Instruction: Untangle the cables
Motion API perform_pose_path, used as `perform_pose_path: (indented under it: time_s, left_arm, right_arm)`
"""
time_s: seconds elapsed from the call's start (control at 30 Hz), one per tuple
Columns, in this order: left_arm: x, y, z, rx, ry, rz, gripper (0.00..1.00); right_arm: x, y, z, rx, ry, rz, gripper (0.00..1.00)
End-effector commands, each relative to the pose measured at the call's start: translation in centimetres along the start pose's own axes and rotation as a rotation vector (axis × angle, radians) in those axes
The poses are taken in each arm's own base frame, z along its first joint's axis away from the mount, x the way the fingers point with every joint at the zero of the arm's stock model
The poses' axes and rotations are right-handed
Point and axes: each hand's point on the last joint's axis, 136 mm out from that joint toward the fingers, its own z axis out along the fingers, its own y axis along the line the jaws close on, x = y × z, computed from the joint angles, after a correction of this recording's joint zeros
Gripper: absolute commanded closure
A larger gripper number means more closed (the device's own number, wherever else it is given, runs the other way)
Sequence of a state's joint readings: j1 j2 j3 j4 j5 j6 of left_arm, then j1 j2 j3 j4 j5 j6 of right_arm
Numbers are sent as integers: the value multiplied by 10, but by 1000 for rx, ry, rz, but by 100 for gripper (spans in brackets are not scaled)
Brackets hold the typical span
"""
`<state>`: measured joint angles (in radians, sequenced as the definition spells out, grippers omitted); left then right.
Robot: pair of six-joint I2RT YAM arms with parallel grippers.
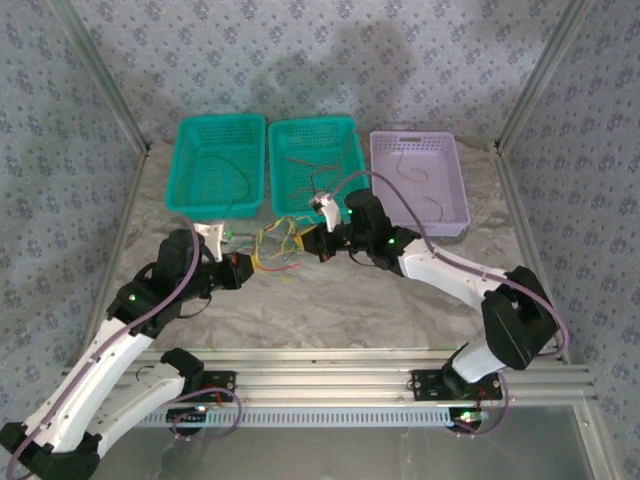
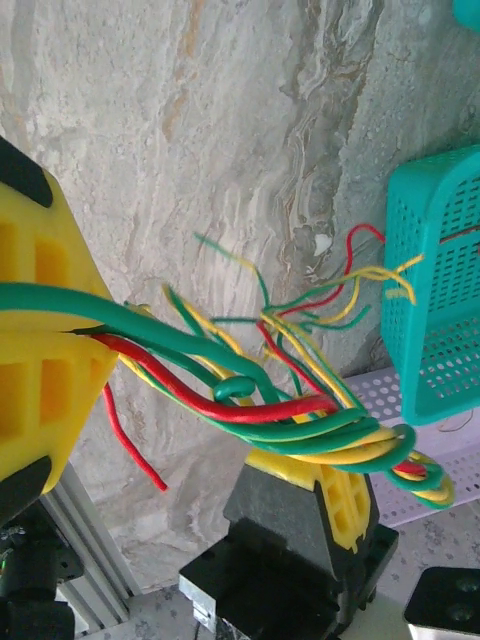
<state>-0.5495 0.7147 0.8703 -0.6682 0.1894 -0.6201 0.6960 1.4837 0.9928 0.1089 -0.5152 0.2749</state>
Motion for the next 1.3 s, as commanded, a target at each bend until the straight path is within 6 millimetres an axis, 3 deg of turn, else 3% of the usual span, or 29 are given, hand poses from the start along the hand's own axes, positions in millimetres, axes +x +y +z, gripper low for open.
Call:
perform_pose_path:
  time_s: [0.0, 0.23, 0.37, 0.6, 0.73, 0.83, 0.93, 1.0, 1.1, 1.13, 1.27]
  left_arm:
    - [-23, -2, -27, -47, -88, 65, 100]
    - [-27, -2, -35, -74, -80, 110, 100]
    - [-26, -4, -33, -69, -62, 121, 100]
    - [-27, 1, -46, -119, -48, 179, 100]
    - [-27, 2, -49, -130, -42, 189, 100]
    - [-25, -2, -45, -97, -32, 180, 100]
    - [-20, -7, -37, -56, -8, 154, 100]
    - [-16, -13, -32, -12, 13, 140, 100]
    - [-9, -27, -24, 81, 55, 118, 100]
    - [-7, -29, -21, 100, 68, 112, 100]
    - [-3, -31, -18, 117, 92, 108, 100]
  right_arm:
    - [10, -43, -25, 145, -13, 61, 100]
    - [25, -80, -61, 254, -61, 149, 100]
    - [30, -84, -67, 280, -64, 155, 100]
    - [32, -123, -106, 498, -169, 229, 100]
    - [34, -124, -110, 491, -173, 248, 100]
    - [31, -108, -103, 405, -181, 219, 100]
    - [27, -68, -86, 241, -150, 125, 100]
    - [26, -47, -75, 181, -122, 58, 89]
    - [26, -28, -62, 138, -99, -11, 57]
    - [24, -25, -59, 122, -105, -16, 52]
    - [15, -12, -48, 36, -129, -13, 44]
